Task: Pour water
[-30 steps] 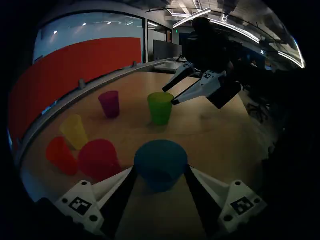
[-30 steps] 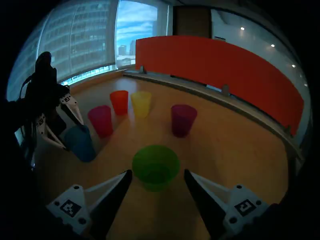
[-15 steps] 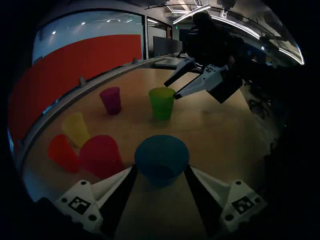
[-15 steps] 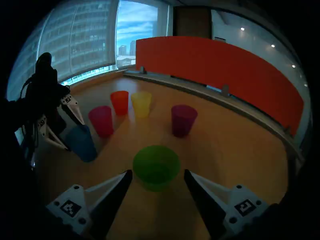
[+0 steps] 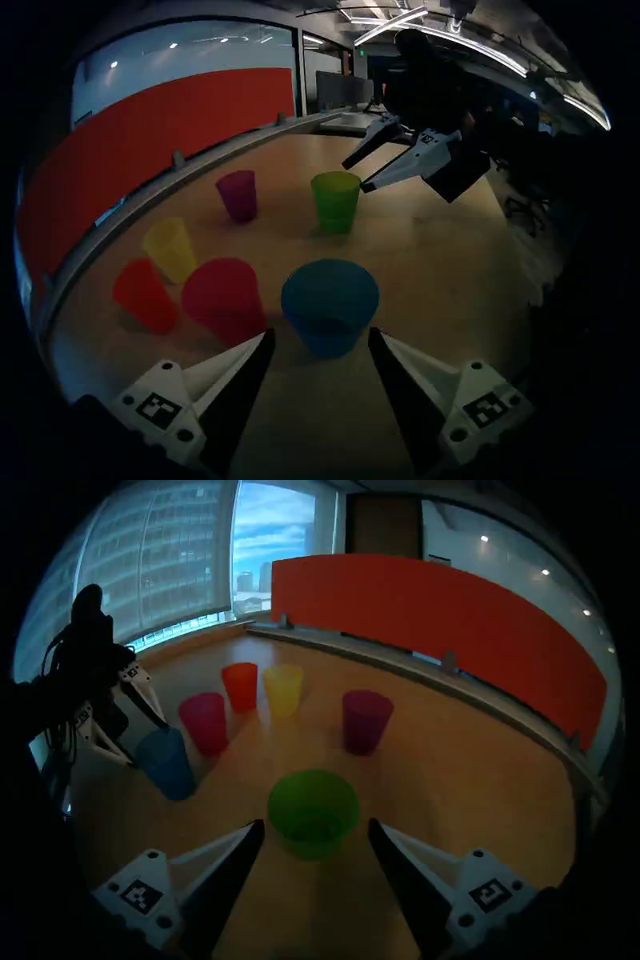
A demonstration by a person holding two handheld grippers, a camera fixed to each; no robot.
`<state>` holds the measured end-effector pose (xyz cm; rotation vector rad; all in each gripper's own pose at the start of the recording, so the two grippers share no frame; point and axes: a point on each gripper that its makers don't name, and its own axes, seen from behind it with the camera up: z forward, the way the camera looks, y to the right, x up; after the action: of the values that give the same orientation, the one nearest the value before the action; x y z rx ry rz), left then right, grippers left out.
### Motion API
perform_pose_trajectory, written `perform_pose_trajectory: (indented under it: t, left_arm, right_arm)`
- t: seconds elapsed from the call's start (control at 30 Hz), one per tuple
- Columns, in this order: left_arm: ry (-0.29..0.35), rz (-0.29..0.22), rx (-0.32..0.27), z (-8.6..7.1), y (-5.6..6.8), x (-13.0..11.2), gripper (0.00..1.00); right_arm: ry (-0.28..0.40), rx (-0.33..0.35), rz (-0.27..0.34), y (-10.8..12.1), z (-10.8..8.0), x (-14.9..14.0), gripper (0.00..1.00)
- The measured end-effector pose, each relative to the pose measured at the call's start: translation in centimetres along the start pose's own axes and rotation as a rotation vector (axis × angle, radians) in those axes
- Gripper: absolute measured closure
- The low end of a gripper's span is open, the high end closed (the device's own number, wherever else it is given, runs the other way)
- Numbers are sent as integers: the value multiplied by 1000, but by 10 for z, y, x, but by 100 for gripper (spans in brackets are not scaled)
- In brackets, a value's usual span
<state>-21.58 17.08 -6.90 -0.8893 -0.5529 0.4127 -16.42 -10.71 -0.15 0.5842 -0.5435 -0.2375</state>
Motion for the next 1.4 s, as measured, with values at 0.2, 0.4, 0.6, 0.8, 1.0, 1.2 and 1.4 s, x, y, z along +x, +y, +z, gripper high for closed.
perform_pose_trajectory:
  t: [0.2, 0.4, 0.6, 0.8, 1.0, 1.2, 1.4]
  left_arm:
    - [-5, -3, 19, -7, -3, -6, 14]
    - [2, -19, 40, -18, -10, -6, 14]
    - [5, -33, 94, -35, -25, -11, 14]
    - [34, -85, 145, -54, -41, -10, 14]
    - [78, -116, 213, -72, -55, -4, 14]
    - [125, -172, 315, -87, -81, 0, 14]
    - [215, -251, 435, -107, -112, 16, 14]
  right_arm:
    - [3, -1, -4, -2, -5, 1, 0]
    - [8, -4, 1, -3, -10, 1, 0]
    - [14, -17, 12, -2, -20, 0, 0]
    - [31, -30, 27, 0, -33, 3, 0]
    - [52, -44, 34, -3, -40, 9, 0]
    - [79, -92, 28, 0, -46, 19, 0]
    - [122, -166, 32, 10, -52, 35, 0]
